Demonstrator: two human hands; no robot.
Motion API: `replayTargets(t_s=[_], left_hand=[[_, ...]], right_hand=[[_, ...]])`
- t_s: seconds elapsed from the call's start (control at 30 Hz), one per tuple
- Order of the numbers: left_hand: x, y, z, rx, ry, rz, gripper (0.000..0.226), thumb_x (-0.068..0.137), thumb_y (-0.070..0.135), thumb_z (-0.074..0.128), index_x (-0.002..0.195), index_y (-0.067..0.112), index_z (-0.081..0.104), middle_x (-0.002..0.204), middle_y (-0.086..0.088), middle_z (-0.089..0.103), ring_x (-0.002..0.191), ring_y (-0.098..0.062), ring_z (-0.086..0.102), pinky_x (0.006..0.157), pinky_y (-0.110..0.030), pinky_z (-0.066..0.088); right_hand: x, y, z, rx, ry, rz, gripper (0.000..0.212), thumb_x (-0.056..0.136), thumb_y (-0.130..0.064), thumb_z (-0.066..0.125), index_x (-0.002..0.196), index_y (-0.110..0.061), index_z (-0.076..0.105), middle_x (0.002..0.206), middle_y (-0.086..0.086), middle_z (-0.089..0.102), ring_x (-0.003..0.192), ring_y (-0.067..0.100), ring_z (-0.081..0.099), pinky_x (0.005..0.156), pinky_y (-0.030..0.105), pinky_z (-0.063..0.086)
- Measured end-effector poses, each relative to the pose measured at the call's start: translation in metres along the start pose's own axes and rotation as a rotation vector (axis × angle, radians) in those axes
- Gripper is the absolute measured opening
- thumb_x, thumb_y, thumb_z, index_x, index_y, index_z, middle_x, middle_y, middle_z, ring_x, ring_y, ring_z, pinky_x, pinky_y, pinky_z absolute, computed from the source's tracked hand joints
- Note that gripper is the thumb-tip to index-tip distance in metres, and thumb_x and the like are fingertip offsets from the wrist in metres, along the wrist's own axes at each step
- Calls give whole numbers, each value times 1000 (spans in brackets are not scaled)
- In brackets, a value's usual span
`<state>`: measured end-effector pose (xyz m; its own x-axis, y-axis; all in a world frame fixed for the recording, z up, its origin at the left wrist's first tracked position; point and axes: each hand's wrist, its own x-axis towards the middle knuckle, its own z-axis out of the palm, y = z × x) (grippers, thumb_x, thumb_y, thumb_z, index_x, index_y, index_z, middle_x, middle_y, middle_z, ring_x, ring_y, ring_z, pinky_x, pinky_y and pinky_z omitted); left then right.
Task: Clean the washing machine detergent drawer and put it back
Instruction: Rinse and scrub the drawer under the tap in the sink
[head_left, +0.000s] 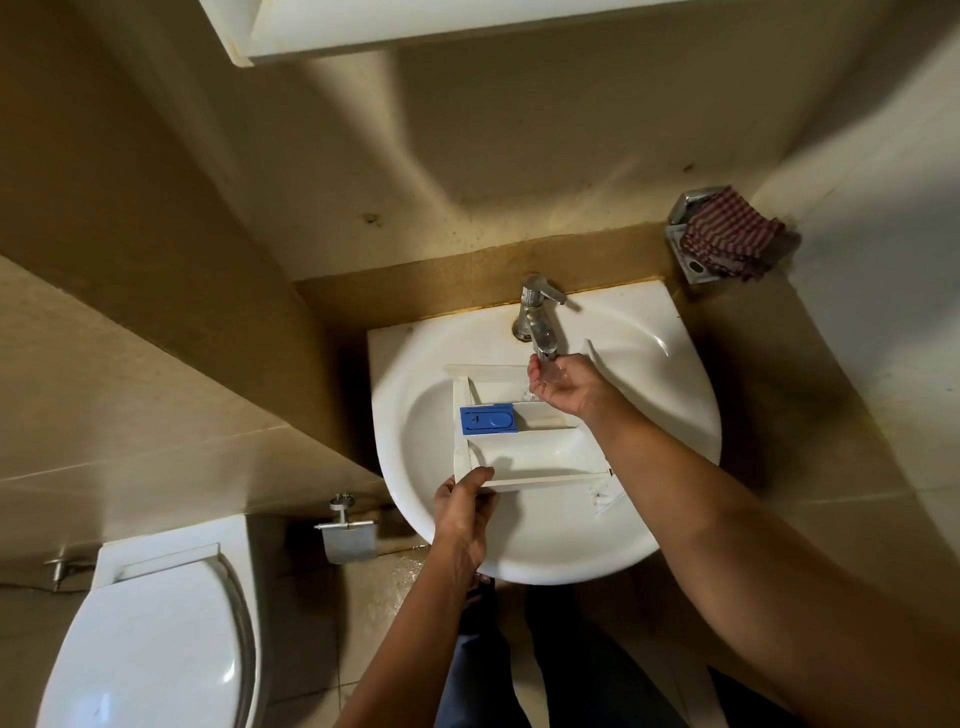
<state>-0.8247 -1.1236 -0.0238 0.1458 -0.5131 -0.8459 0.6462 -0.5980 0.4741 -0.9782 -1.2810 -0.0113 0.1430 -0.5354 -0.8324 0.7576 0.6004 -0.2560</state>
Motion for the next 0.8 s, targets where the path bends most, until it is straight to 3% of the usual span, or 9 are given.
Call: replayTargets(t_s=[0.1,0.17,0.27,0.37,0.43,0.5,0.6,0.7,0.8], left_hand=[[0,1,0,-3,2,1,47,83,-1,65,126,-11,50,81,-11,60,72,-19,59,67,-27,57],[0,1,0,-4,1,3,47,83,-1,65,126,-11,50,81,-11,61,71,-19,60,65,-26,57],[0,1,-1,-1,-9,-3,47,83,-1,65,126,-12,50,83,-12,61,72,-19,60,66,-27,57],[1,1,-1,3,-23,-6,46,83,-1,64,126,-13,50,83,-12,61,72,-19,60,70,-27,58],[2,1,-2,6,-28,-4,45,83,-1,64,125,-12,52,82,-12,61,71,-19,60,71,-28,57],[3,0,-2,12,-31,-4,43,83,-1,65,123,-10,53,81,-12,60,71,-19,59,70,-28,57],[5,0,-2,15,-29,-6,42,83,-1,64,122,-9,54,81,-12,59,71,-19,59,70,-28,57],[7,1,-3,17,-22,-15,41,84,-1,63,123,-10,53,82,-13,59,73,-20,59,73,-29,57],[7,3,-4,15,-28,-20,35,85,-1,62,118,-7,55,82,-13,59,73,-20,59,65,-26,59]], right_hand=[[-3,-4,-6,-100,-14,37,19,96,1,37,88,1,54,76,11,59,69,17,56,47,21,48],[-7,-7,-10,-306,-7,63,20,96,-1,40,83,-1,55,69,12,63,68,18,57,48,20,50],[-16,-11,-12,-844,19,75,18,97,-1,41,88,0,57,78,15,64,69,20,62,55,23,52],[-25,-15,-9,-1382,18,60,14,93,1,48,89,0,61,77,10,57,63,14,51,61,21,42],[-28,-18,-4,-1543,96,-49,11,90,2,51,88,-6,58,71,8,50,57,12,43,55,20,36],[-24,-19,-1,-1339,131,-167,18,92,3,45,79,-7,52,66,9,46,49,11,42,48,18,33],[-18,-16,1,-904,112,-281,13,90,8,48,89,-1,57,73,12,54,60,15,52,63,26,45],[-12,-11,3,-565,52,-200,13,89,14,48,93,4,56,86,16,58,89,25,59,83,33,53],[-9,-4,0,-250,59,-65,18,98,1,40,91,6,55,80,17,65,87,27,63,70,31,59]])
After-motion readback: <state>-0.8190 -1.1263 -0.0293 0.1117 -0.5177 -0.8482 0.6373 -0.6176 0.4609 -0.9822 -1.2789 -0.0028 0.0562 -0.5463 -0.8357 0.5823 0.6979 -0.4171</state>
